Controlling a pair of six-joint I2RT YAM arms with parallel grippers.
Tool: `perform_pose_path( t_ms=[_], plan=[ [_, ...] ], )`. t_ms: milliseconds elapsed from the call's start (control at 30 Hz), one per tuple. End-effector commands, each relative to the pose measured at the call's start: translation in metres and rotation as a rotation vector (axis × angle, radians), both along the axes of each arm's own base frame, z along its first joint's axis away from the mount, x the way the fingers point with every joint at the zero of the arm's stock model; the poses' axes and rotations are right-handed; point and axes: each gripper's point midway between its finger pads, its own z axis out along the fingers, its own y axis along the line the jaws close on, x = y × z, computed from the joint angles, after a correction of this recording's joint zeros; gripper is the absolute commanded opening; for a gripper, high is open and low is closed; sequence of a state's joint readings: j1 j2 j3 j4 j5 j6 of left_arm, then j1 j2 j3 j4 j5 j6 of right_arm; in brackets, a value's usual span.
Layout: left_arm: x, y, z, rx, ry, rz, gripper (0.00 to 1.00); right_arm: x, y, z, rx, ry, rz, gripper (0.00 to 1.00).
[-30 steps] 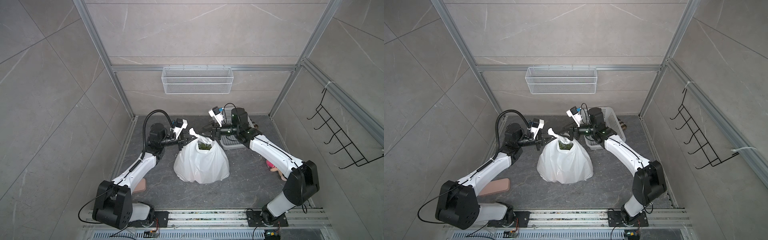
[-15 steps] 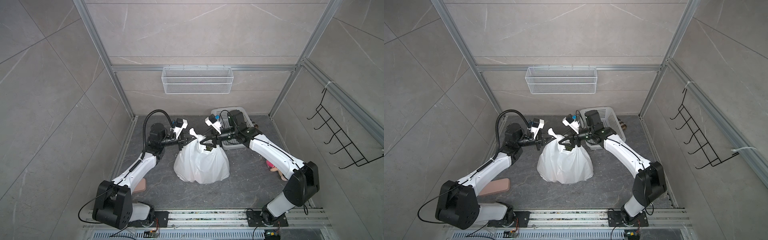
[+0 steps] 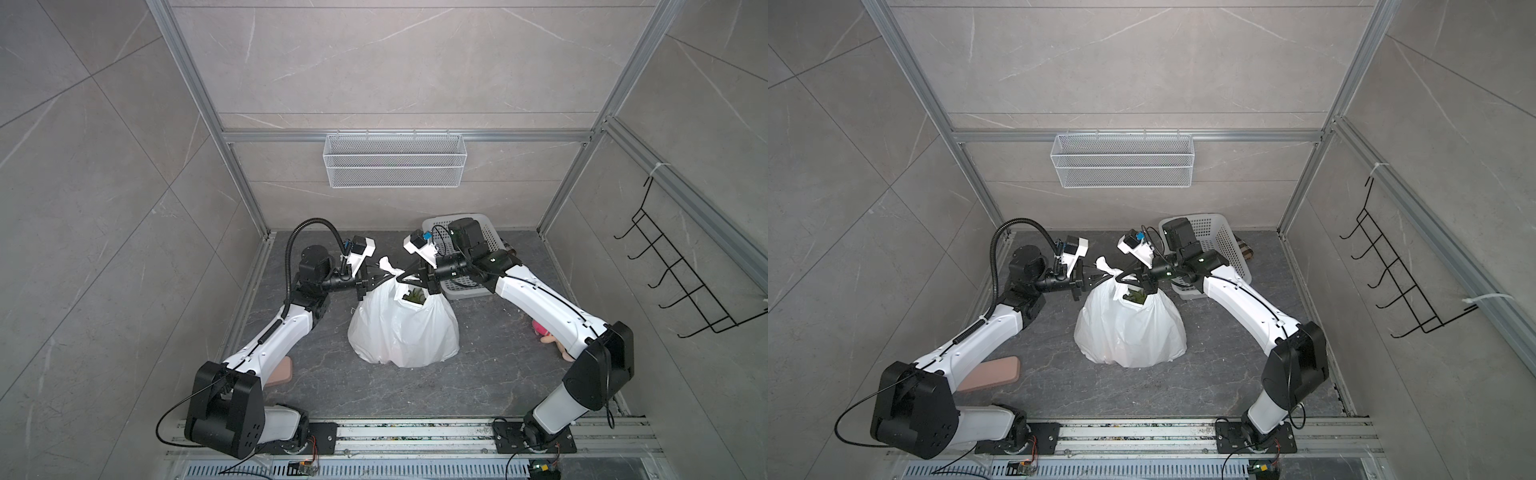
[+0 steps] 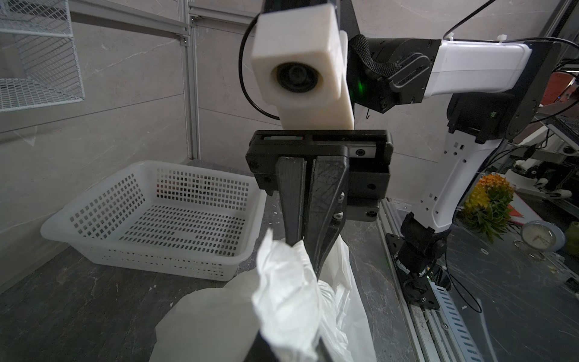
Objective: Place the pineapple into a plastic bag & tie a knot
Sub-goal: Cross the plastic bag at the center of the board.
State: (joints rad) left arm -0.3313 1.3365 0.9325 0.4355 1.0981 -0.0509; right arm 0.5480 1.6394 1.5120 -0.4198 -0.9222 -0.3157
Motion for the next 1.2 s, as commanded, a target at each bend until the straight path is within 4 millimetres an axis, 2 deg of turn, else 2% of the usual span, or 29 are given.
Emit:
perform_pose_path(
  t_ms=[0, 100, 233, 433, 567, 667, 733, 800, 867, 967, 1100, 1167],
  plan=[
    [-0.015, 0.004, 0.026, 0.016, -0.119, -0.017, 0.06, -0.01, 0.0, 0.014, 0.0, -0.044, 0.027, 0.0],
    [-0.022, 0.006, 0.015, 0.07, -0.096, -0.032, 0.26, -0.016, -0.001, 0.02, 0.006, -0.052, 0.048, 0.0],
    [-0.028, 0.005, 0.013, 0.086, -0.084, -0.076, 0.41, -0.022, -0.002, 0.026, 0.021, -0.047, 0.073, 0.0],
    [-0.016, -0.002, 0.025, 0.032, -0.071, -0.087, 0.52, -0.021, 0.0, 0.027, 0.021, -0.049, 0.073, 0.0],
    [-0.011, -0.009, 0.021, 0.034, -0.051, -0.107, 0.53, -0.022, 0.0, 0.028, 0.024, -0.051, 0.077, 0.0],
    [-0.011, -0.013, 0.016, 0.041, -0.025, -0.131, 0.5, -0.023, 0.0, 0.029, 0.026, -0.055, 0.081, 0.0],
    [-0.011, -0.015, 0.016, 0.041, -0.023, -0.137, 0.42, -0.024, -0.001, 0.028, 0.02, -0.052, 0.085, 0.0],
    [-0.013, -0.016, 0.019, 0.037, -0.028, -0.147, 0.18, -0.024, -0.002, 0.026, 0.013, -0.054, 0.086, 0.0],
    [-0.014, -0.015, 0.021, 0.036, -0.04, -0.148, 0.0, -0.025, -0.003, 0.026, 0.006, -0.059, 0.08, 0.0],
    [-0.017, -0.014, 0.022, 0.036, -0.064, -0.139, 0.0, -0.023, -0.007, 0.027, -0.01, -0.07, 0.042, 0.01],
    [-0.012, -0.011, 0.026, 0.037, -0.103, -0.076, 0.0, -0.014, -0.025, 0.031, -0.05, -0.038, -0.092, 0.41],
    [-0.009, -0.009, 0.028, 0.034, -0.127, -0.033, 0.0, -0.012, -0.039, 0.034, -0.069, -0.037, -0.184, 0.55]
  ],
)
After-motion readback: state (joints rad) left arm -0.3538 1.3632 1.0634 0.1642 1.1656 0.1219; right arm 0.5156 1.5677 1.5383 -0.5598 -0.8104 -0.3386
